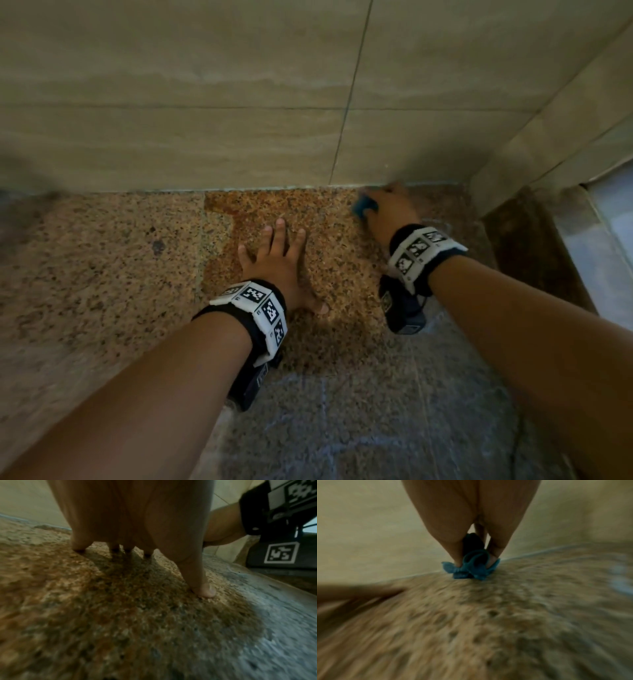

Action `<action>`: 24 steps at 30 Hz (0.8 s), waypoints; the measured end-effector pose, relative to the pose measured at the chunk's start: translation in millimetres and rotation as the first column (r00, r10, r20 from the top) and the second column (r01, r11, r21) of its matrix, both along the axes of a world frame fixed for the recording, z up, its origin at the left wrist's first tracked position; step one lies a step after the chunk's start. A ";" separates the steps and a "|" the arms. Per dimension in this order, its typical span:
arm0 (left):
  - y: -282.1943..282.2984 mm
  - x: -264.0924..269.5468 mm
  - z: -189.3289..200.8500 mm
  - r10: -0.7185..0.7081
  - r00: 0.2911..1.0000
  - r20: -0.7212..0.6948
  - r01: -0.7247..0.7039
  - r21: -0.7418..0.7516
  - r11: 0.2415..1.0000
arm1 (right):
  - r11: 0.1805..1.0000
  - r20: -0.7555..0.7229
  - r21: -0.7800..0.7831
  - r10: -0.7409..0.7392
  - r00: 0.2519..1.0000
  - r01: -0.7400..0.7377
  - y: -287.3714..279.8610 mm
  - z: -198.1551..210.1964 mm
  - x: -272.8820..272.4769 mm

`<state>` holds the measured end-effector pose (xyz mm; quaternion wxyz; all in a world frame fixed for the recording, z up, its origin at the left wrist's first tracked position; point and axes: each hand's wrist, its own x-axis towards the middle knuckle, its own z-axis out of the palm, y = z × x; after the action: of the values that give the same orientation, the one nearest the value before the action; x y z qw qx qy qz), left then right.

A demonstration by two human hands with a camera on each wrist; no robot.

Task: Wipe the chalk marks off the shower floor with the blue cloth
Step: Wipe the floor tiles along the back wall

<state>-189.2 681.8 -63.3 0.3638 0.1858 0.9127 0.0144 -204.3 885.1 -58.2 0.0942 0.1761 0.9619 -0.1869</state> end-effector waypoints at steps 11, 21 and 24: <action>-2.4 -0.6 -2.1 -0.001 1.000 0.001 0.001 0.033 0.999 | 0.979 -0.014 0.204 0.033 0.999 -0.029 20.3 -7.9 -9.8; -2.1 0.1 -1.8 0.015 1.000 -0.011 -0.015 0.039 0.999 | 0.978 -0.085 -0.029 0.203 0.975 -0.206 -2.3 -10.9 -2.4; -2.3 0.3 -3.0 0.019 1.000 -0.017 -0.018 0.060 0.998 | 0.999 -0.034 0.036 0.017 0.999 -0.016 34.6 0.2 3.8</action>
<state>-189.0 679.5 -66.4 0.3497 0.1886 0.9167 0.0436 -200.5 919.7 -58.0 0.0763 0.1667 0.9679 -0.1719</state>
